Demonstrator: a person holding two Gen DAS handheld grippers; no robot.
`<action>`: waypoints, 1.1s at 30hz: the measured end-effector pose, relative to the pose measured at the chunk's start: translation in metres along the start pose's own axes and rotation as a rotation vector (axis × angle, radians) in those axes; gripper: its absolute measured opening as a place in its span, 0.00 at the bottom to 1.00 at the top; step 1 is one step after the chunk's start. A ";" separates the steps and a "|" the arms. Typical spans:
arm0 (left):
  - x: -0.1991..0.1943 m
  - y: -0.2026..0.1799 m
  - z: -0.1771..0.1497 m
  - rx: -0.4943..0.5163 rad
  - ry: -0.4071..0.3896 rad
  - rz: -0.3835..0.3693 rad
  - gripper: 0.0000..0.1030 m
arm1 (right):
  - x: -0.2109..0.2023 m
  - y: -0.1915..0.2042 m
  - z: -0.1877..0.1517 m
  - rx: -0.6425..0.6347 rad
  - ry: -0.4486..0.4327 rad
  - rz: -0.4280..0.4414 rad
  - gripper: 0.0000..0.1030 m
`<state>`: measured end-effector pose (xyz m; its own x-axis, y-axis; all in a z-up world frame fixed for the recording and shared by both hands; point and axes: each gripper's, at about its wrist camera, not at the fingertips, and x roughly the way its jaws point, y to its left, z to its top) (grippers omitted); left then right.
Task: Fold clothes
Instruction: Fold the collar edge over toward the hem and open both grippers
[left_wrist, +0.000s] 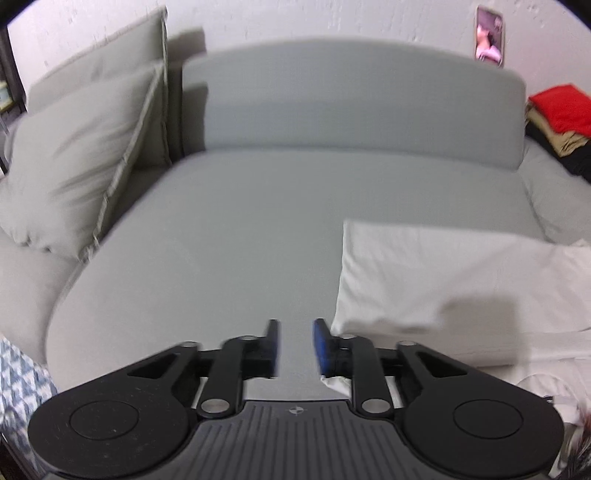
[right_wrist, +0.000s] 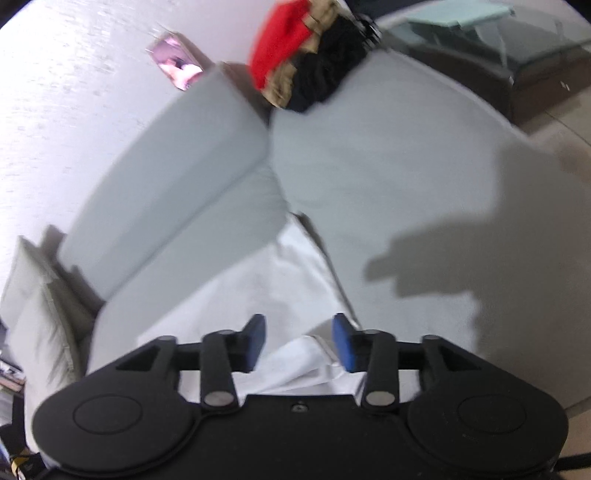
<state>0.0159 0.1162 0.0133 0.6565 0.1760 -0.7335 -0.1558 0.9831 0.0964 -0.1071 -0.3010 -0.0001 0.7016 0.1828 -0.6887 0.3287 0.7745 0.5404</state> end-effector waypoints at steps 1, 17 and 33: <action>-0.005 0.000 0.001 -0.006 -0.013 -0.014 0.30 | -0.005 0.002 -0.001 -0.003 -0.004 0.016 0.50; 0.008 -0.049 -0.016 0.065 0.040 -0.134 0.42 | 0.034 0.011 -0.027 0.003 0.134 0.043 0.57; 0.098 -0.112 0.033 0.143 0.101 -0.221 0.43 | 0.142 0.052 0.004 -0.127 0.265 -0.029 0.40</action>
<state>0.1217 0.0250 -0.0474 0.5848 -0.0422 -0.8101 0.0932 0.9955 0.0154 0.0119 -0.2368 -0.0675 0.4979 0.2987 -0.8142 0.2523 0.8483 0.4656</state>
